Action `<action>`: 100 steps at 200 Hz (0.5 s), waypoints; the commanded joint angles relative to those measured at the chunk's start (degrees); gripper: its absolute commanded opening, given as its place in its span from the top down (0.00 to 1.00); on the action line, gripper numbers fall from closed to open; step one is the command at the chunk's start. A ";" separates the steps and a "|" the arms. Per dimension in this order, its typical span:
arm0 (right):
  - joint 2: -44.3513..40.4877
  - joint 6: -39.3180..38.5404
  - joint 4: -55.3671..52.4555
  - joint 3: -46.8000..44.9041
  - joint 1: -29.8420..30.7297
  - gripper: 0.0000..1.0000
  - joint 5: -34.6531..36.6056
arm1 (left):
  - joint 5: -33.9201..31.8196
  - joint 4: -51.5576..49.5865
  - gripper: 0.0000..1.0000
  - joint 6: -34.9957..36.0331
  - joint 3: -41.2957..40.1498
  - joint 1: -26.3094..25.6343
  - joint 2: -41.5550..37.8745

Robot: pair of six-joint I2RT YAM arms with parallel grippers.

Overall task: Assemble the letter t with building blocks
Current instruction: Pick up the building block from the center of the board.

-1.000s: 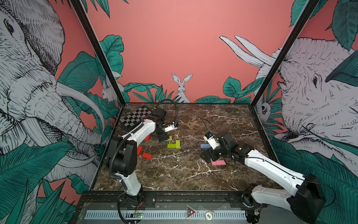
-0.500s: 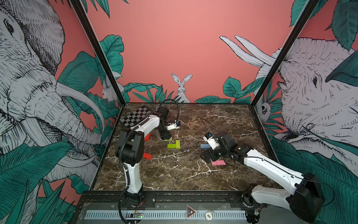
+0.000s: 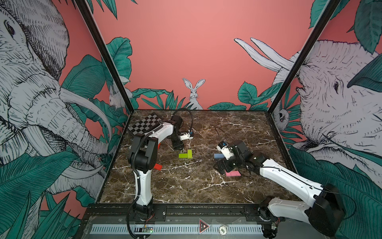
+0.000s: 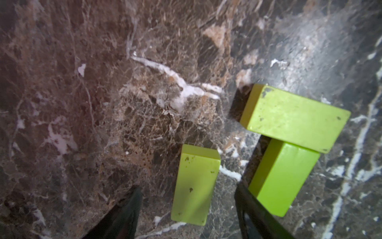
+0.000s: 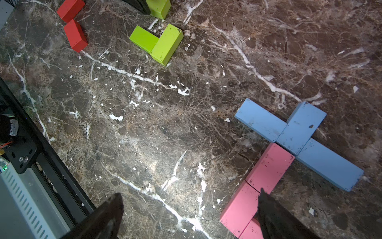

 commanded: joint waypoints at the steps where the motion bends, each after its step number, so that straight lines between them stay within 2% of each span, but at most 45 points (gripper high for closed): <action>1: 0.31 -0.53 0.42 -0.48 -0.05 0.02 -0.28 | 0.58 -2.05 0.28 0.98 1.42 -0.25 0.12; 100: 0.66 -0.59 0.28 -0.25 -0.05 0.02 -0.39 | 0.11 -2.01 0.34 0.81 2.15 -0.93 2.08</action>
